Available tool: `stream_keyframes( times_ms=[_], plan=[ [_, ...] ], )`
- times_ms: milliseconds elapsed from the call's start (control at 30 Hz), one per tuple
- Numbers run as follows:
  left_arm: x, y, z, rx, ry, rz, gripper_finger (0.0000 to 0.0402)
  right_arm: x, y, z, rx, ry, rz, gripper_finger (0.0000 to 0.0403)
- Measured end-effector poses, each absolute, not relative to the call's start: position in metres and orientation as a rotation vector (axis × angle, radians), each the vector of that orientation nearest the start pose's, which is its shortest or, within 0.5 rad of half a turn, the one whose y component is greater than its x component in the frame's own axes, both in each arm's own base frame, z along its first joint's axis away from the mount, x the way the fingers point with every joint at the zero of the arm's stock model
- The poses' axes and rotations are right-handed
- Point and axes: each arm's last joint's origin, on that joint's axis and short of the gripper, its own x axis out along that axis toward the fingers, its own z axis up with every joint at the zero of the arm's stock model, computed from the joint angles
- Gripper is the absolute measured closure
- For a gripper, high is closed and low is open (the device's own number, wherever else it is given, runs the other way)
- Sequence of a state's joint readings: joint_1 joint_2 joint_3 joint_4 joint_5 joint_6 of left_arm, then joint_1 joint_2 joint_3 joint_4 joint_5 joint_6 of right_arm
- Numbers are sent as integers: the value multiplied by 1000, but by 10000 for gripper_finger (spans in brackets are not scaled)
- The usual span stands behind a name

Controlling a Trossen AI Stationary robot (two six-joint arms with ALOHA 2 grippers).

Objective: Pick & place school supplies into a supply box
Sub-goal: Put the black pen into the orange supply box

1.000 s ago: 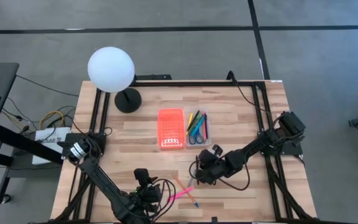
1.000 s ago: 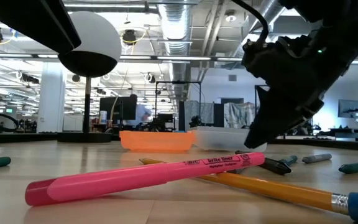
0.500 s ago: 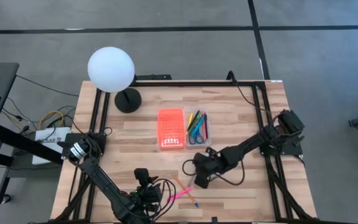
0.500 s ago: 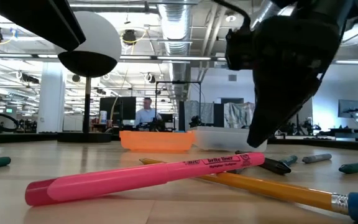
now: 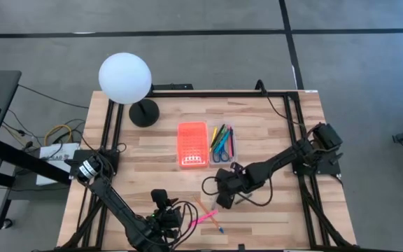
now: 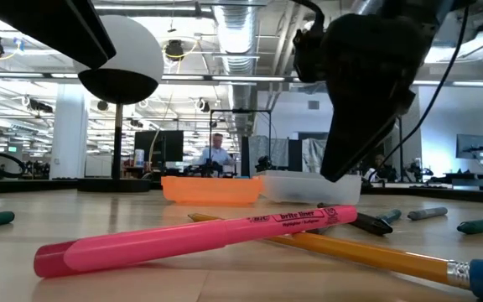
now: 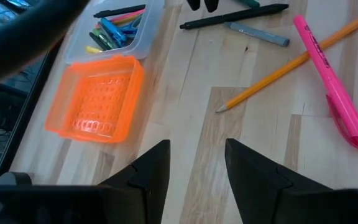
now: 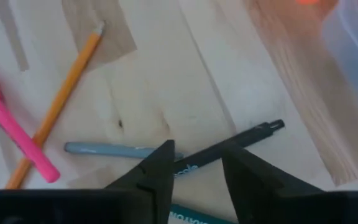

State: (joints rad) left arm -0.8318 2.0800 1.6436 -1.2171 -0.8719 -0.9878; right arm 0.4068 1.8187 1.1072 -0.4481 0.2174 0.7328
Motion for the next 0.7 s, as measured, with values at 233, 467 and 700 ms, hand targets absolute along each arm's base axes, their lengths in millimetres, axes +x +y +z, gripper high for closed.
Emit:
stream_keyframes(
  times_ms=[233, 467, 700],
  plan=[
    [278, -273, 199, 350, 882, 507, 253, 320, 125, 155, 336, 1122, -305, 202],
    [279, -272, 199, 353, 877, 510, 253, 320, 124, 155, 362, 1096, -362, 180],
    [279, -272, 199, 353, 877, 509, 253, 321, 124, 155, 378, 1084, -381, 189]
  ],
)
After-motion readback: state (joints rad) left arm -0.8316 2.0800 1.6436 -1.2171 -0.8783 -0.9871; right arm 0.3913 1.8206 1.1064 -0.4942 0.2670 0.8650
